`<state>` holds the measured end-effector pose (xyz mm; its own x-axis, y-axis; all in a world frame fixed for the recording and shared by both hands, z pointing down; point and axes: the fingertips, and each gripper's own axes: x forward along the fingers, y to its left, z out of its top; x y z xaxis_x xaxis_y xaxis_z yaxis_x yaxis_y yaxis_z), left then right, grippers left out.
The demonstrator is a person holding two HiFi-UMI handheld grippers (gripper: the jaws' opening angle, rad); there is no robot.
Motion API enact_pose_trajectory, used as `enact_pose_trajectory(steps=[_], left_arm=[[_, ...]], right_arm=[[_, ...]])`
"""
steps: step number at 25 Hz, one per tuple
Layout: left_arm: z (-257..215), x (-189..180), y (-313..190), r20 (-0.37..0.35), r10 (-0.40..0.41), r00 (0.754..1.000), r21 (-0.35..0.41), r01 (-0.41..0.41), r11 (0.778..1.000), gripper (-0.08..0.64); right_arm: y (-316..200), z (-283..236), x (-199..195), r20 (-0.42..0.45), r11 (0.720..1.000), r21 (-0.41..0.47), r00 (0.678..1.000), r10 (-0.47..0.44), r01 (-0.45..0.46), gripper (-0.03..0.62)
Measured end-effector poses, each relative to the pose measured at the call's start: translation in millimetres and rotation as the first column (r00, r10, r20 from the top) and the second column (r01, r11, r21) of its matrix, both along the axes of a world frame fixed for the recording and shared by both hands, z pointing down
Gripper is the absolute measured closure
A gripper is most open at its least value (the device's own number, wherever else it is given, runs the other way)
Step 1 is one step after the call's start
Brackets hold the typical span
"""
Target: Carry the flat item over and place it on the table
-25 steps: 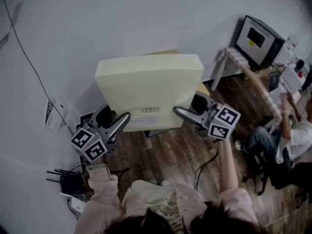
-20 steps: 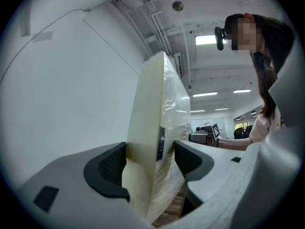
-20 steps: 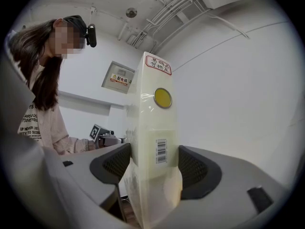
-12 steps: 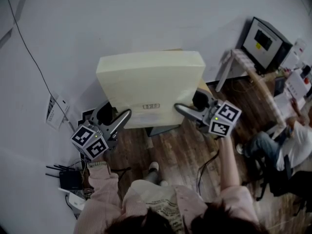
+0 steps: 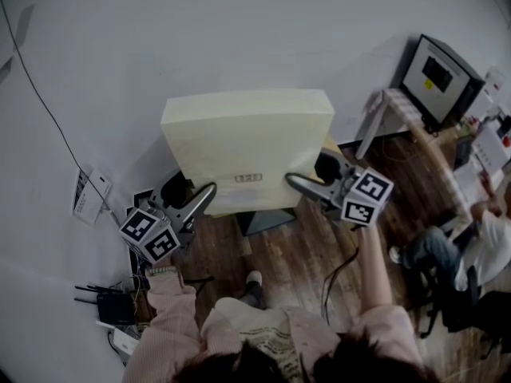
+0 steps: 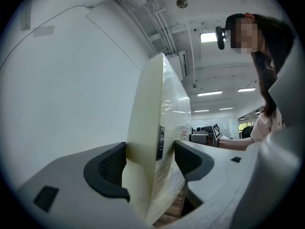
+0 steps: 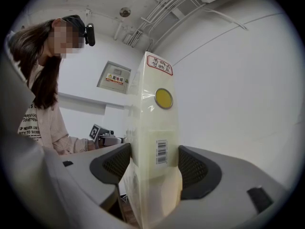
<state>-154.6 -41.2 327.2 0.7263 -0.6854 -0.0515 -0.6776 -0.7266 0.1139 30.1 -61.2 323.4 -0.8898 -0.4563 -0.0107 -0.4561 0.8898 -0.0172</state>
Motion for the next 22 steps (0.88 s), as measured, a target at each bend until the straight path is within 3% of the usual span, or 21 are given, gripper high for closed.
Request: enact_pose_trajectory(steps=[22], left_arm=[[23.8,-7.3,-135.0,0.011,0.044,0.999,-0.036,-0.044,0.998,0.238]], right_arm=[[-126.8,20.0,-7.6,-0.027,0.999,-0.035,0.999,0.036,-0.037,0.282]])
